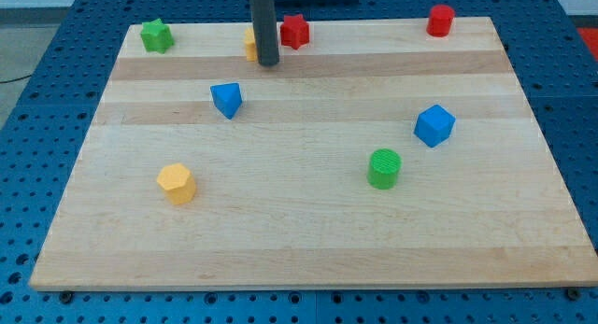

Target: Slide the yellow heart towards blue triangle

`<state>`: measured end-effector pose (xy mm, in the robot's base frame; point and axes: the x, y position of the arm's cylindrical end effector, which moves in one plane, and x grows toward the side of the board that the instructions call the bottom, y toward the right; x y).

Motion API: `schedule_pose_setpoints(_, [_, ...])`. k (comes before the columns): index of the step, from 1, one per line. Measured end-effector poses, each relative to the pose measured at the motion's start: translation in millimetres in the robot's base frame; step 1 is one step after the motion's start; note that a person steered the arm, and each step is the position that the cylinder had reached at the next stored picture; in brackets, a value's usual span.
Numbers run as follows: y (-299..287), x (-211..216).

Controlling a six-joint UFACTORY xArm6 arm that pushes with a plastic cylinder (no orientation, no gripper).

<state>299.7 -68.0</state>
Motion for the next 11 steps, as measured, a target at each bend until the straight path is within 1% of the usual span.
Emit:
schedule_pose_setpoints(1, [-46, 17])
schedule_pose_setpoints(2, [-92, 7])
schedule_pose_setpoints(3, [-111, -26])
schedule_pose_setpoints(4, [-104, -64])
schedule_pose_setpoints(6, [-47, -105])
schedule_pose_setpoints(8, [-33, -69])
schedule_pose_setpoints(9, [-3, -68])
schedule_pose_setpoints(10, [7, -65])
schedule_pose_setpoints(11, [10, -30])
